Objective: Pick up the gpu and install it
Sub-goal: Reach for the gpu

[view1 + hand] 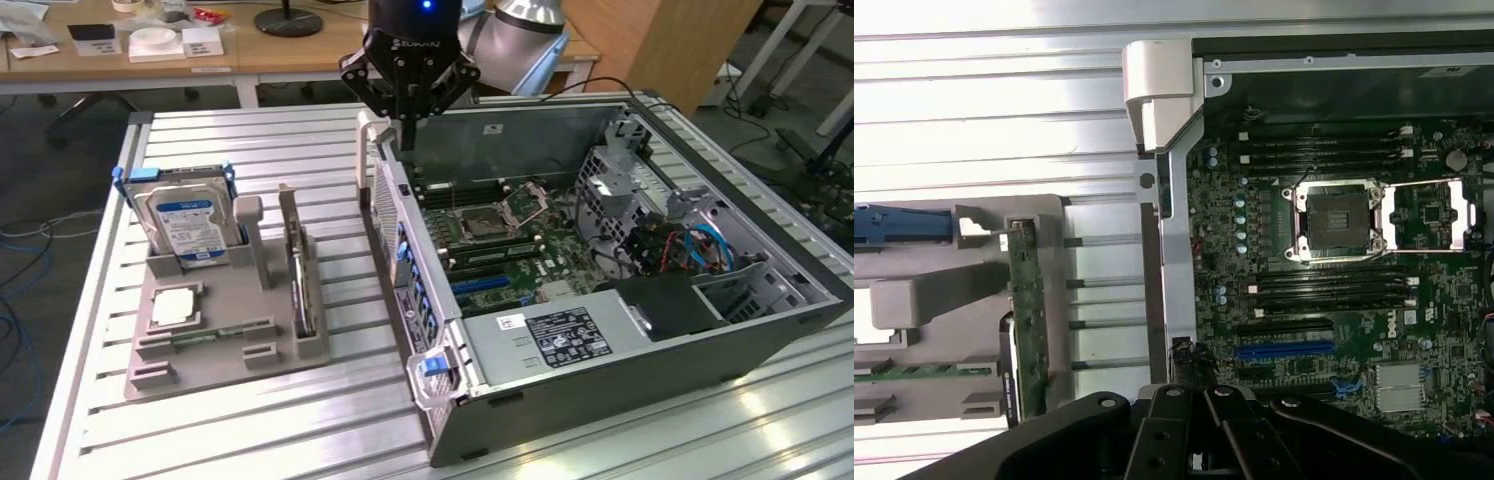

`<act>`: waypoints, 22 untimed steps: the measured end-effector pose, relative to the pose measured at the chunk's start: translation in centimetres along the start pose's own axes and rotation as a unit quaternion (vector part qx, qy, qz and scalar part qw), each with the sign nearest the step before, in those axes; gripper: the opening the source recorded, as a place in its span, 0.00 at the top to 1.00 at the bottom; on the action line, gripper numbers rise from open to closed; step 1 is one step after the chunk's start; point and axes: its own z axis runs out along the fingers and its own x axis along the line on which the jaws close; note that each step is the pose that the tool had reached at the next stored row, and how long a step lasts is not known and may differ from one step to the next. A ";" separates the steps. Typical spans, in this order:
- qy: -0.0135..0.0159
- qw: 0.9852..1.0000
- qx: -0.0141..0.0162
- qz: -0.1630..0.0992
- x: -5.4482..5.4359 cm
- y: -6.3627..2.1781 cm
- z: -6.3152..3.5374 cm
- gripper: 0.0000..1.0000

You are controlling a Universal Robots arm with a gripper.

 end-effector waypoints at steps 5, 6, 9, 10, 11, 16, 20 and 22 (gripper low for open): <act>0.000 1.000 0.000 0.000 0.6 -0.04 -0.01 0.89; 0.000 1.000 0.000 0.000 0.7 -0.05 -0.02 0.89; 0.000 1.000 0.000 0.000 1.1 -0.08 -0.03 0.89; 0.000 1.000 0.000 0.000 1.2 -0.09 -0.03 0.89; 0.000 1.000 0.000 0.000 1.3 -0.10 -0.03 0.89; 0.000 1.000 0.000 0.000 1.9 -0.14 -0.05 0.89; 0.000 1.000 0.000 0.000 2.4 -0.18 -0.06 0.89; 0.000 1.000 0.000 0.000 2.7 -0.20 -0.06 0.89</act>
